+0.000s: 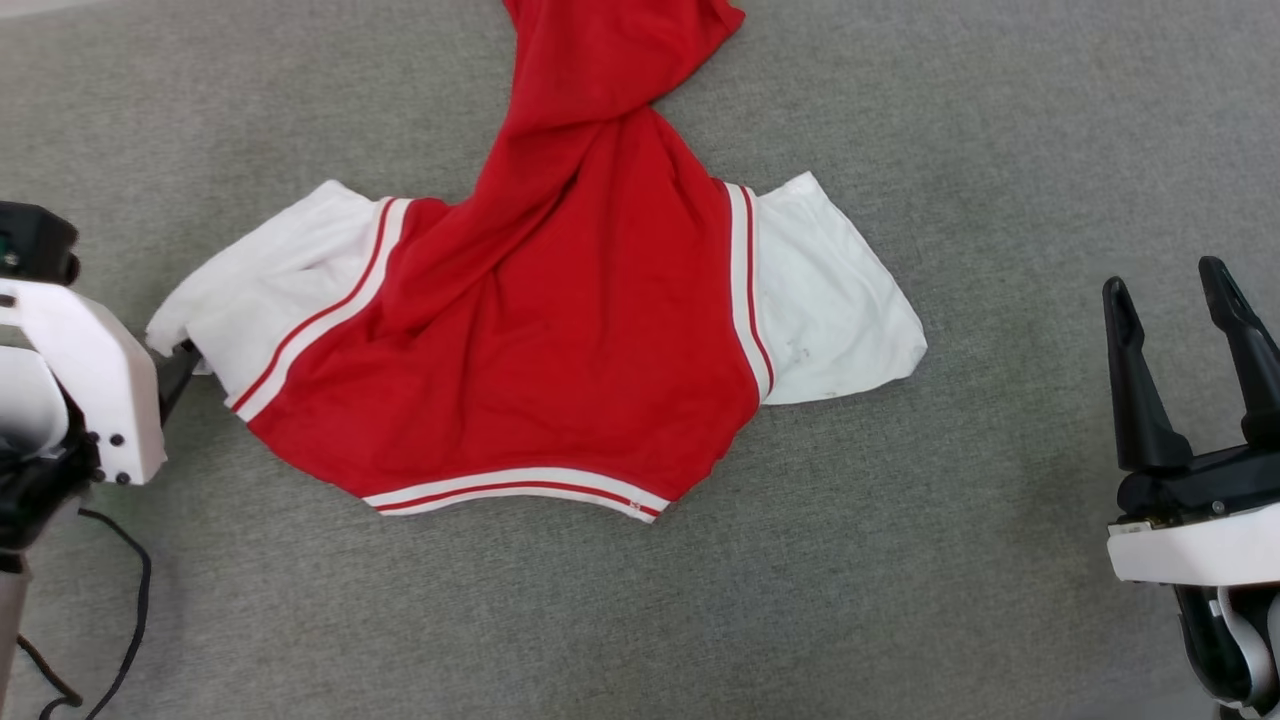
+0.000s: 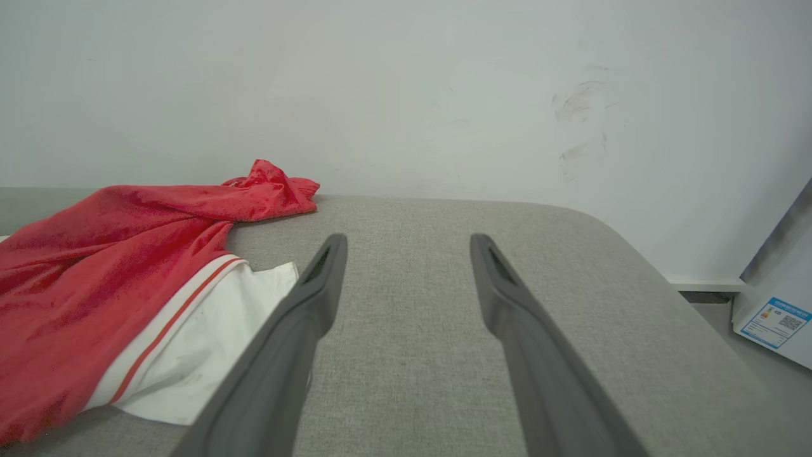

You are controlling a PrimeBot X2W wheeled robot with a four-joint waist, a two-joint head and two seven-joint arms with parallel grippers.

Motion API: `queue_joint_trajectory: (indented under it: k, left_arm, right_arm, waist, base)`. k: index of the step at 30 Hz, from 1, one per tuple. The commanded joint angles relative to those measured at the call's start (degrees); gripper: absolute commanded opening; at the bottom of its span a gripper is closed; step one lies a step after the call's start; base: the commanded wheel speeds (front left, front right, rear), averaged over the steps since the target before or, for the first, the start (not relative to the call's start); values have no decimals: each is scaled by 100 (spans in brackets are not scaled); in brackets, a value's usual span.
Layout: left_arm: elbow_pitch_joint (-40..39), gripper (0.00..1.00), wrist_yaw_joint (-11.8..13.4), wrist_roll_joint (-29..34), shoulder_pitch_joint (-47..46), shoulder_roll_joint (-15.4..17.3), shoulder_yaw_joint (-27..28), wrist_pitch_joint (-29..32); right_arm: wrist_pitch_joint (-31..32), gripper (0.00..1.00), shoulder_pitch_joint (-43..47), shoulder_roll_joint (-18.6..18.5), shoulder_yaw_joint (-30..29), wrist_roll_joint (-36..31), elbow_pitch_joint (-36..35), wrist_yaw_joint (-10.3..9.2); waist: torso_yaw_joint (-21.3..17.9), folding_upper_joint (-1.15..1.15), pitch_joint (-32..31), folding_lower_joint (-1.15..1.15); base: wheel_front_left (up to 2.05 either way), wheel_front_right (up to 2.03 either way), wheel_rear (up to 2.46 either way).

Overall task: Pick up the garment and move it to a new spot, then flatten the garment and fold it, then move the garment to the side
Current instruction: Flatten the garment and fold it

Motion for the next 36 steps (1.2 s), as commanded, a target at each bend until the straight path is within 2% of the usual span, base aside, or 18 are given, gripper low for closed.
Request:
queue_joint_trajectory:
  k: [1,7,9,13,18,22,25,26,27,29,33,36]
  left_arm:
    - [65,100,36,-69,-38,11,1,119]
    - [357,98,-10,-432,152,-39,-171,851]
    - [367,0,-2,-474,198,-102,-189,828]
    - [337,0,85,-463,253,-244,-164,573]
    - [206,0,99,-278,300,-235,-9,-110]
    - [-126,0,88,-225,473,-313,130,-703]
    - [-453,0,119,-434,751,-577,244,-1091]
    - [-575,0,118,-434,856,-598,268,-1188]
    - [-1009,0,139,-352,1159,-718,200,-1408]
    - [-1328,0,179,-266,1348,-758,153,-1518]
    - [-1984,0,299,-75,1728,-912,-11,-1697]
    - [-2388,0,380,33,1955,-1038,-186,-1778]
  right_arm:
    - [-27,100,-88,-12,-6,40,31,-2]
    - [-84,100,-168,9,5,44,178,-2]
    - [-92,100,-175,17,19,28,222,-2]
    - [-101,100,-145,-60,51,-1,301,-2]
    - [97,100,-73,-177,46,-53,439,-2]
    - [551,100,55,-363,144,20,508,-2]
    - [985,100,153,-594,315,186,423,-2]
    - [1170,100,166,-688,379,251,386,-2]
    - [1835,100,189,-902,533,536,271,-2]
    - [2347,100,177,-1051,594,737,171,-2]
    - [3515,100,-2,-1074,543,1169,132,-2]
    - [4337,100,-144,-1179,467,1150,204,-2]
  waist:
    - [-71,0,76,-1]
    - [-119,0,169,-1]
    - [-112,0,181,-1]
    - [-20,0,133,-1]
    - [143,0,-79,-1]
    - [335,0,-341,-1]
    - [520,0,-579,-1]
    - [569,0,-648,-1]
    - [749,0,-815,-1]
    - [871,0,-893,-1]
    - [1093,0,-950,-1]
    - [1271,0,-913,-1]
  base:
    - [0,0,0]
    - [0,0,0]
    - [0,0,0]
    - [0,0,0]
    - [0,0,0]
    - [0,0,0]
    - [0,0,0]
    - [0,0,0]
    - [0,0,0]
    - [0,0,0]
    - [0,0,0]
    - [0,0,0]
